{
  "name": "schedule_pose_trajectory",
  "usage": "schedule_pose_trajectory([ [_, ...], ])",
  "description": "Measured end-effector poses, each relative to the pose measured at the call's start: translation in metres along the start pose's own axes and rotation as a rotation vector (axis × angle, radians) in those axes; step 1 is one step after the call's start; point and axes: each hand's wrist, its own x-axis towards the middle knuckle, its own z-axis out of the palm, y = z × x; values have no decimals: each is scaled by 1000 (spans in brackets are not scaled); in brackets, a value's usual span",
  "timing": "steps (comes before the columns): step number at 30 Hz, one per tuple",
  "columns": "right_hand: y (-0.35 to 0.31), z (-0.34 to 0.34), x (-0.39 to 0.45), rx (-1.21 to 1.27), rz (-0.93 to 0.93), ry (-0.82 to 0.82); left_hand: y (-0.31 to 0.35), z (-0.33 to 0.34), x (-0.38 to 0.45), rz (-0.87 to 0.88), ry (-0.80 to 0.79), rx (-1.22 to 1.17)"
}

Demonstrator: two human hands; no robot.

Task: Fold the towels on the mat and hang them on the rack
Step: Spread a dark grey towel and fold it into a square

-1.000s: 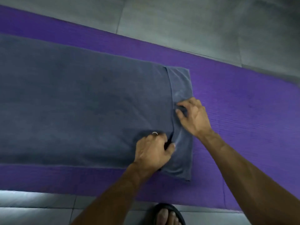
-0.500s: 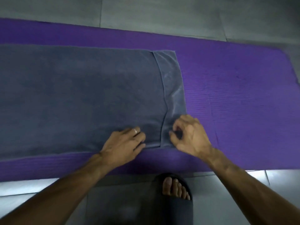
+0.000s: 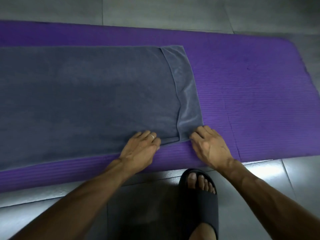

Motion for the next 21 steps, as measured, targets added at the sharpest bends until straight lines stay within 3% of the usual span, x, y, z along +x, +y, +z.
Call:
schedule_pose_trajectory([
  [4,4,-4,-13,12,-37,-158,3,-9,-1,-2,-210,-119],
  [8,11,-3,19,118,167,-111,17,-12,37,-189,-109,-249],
  [15,57,8,108,245,334,-86,42,-7,120,-798,65,-648],
  [21,82,18,140,304,310,-57,49,-4,125,-886,115,-696],
])
